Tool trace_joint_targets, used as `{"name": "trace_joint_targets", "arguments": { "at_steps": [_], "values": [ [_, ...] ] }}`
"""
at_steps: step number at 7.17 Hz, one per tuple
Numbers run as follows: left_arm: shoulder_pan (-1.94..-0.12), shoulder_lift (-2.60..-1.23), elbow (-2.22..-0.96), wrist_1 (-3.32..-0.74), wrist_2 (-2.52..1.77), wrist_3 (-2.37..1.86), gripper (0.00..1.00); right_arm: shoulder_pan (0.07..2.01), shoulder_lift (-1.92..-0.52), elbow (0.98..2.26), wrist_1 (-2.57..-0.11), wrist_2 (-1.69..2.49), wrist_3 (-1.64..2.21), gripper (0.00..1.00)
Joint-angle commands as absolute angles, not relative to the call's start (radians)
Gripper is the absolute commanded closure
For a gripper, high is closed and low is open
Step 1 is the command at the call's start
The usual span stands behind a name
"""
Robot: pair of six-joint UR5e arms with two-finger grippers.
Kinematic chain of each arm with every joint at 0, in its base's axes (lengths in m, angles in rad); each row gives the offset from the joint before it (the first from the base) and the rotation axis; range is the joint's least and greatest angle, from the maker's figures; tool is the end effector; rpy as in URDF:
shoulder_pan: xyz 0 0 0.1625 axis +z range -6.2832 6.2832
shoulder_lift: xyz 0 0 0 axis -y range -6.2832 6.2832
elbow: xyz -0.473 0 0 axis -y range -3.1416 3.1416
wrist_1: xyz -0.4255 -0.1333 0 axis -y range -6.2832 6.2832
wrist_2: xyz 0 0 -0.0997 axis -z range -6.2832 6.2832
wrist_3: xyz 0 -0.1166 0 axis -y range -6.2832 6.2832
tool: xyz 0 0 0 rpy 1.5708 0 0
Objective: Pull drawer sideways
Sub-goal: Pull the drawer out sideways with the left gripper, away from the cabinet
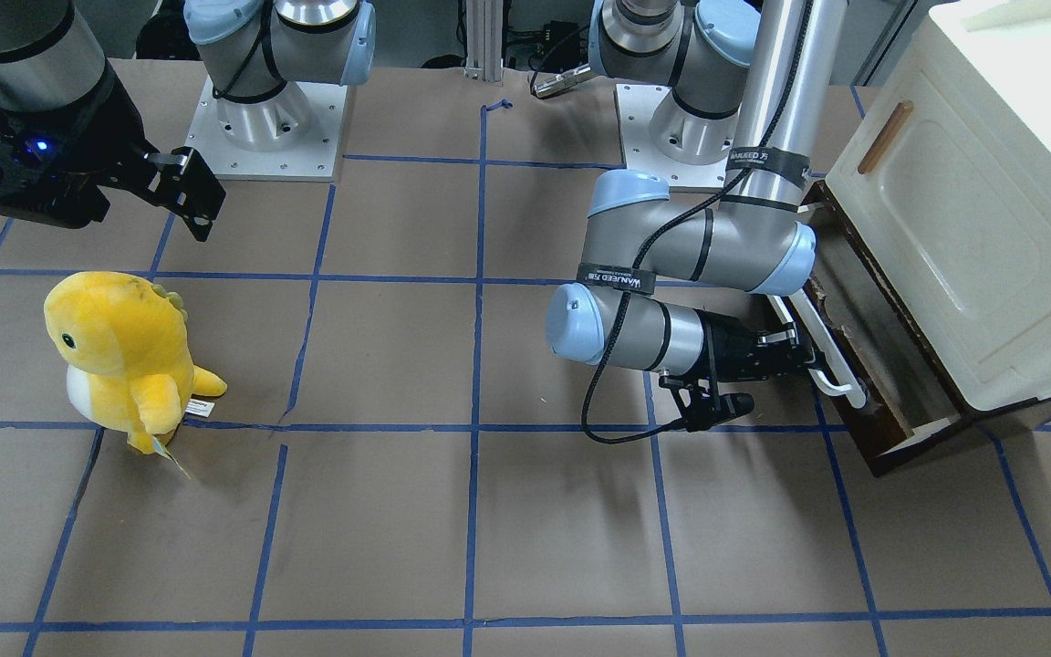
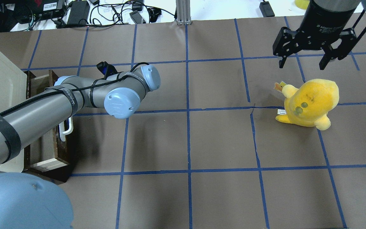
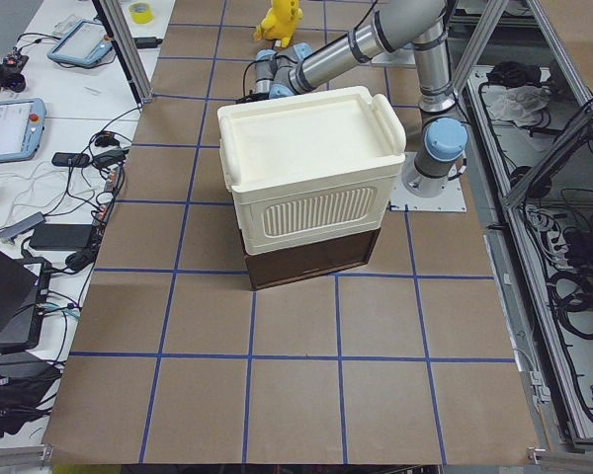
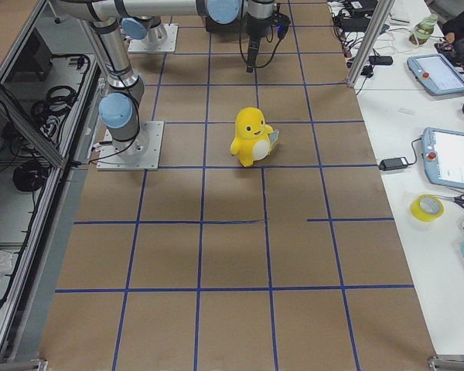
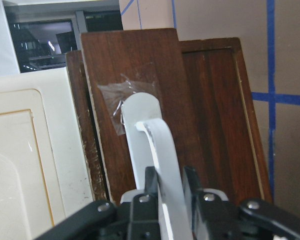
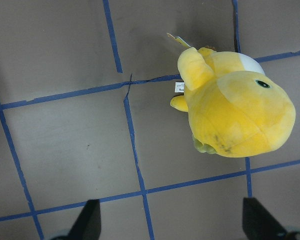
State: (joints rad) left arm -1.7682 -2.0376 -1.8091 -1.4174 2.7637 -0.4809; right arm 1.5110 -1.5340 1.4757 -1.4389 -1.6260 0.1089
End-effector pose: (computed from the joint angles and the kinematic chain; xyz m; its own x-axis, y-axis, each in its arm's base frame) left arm -0.1420 -0.5827 0.2202 -0.3133 0.1014 -0.9442 0.0249 0.9948 0.0985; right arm 0.0948 -0.5397 0.5365 -0.9846 0.1635 0.0627 0.1676 0.9836 0.0671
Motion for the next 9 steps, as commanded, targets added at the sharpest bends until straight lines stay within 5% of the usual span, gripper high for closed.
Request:
{"name": "trace_joint_targets", "arguments": {
  "at_steps": [1,6,7,8,9],
  "values": [
    [-1.775,-2.039,-1.799,-1.419,2.74,-0.48,1.0,1.511,-1.534,1.476,-1.439,-1.626,0.109,0.0],
    [-1.799,-2.037,-1.784,-1.42,2.726,-0.48,1.0,1.511,-1.534,1.476,-1.439,-1.626,0.109,0.0],
    [-1.801,-2.037,-1.795,-1.44,2.738,-0.477,0.3,1.511,-1.534,1.476,-1.439,-1.626,0.109,0.0],
    [-1.801,-2.036,-1.795,-1.456,2.734,-0.476,0.01,1.511,-1.534,1.476,-1.439,-1.626,0.109,0.0],
    [-1.801,-2.028,-1.793,-1.454,2.727,-0.474,0.0,1.511,-1.534,1.476,-1.439,-1.626,0.109,0.0]
  ]
}}
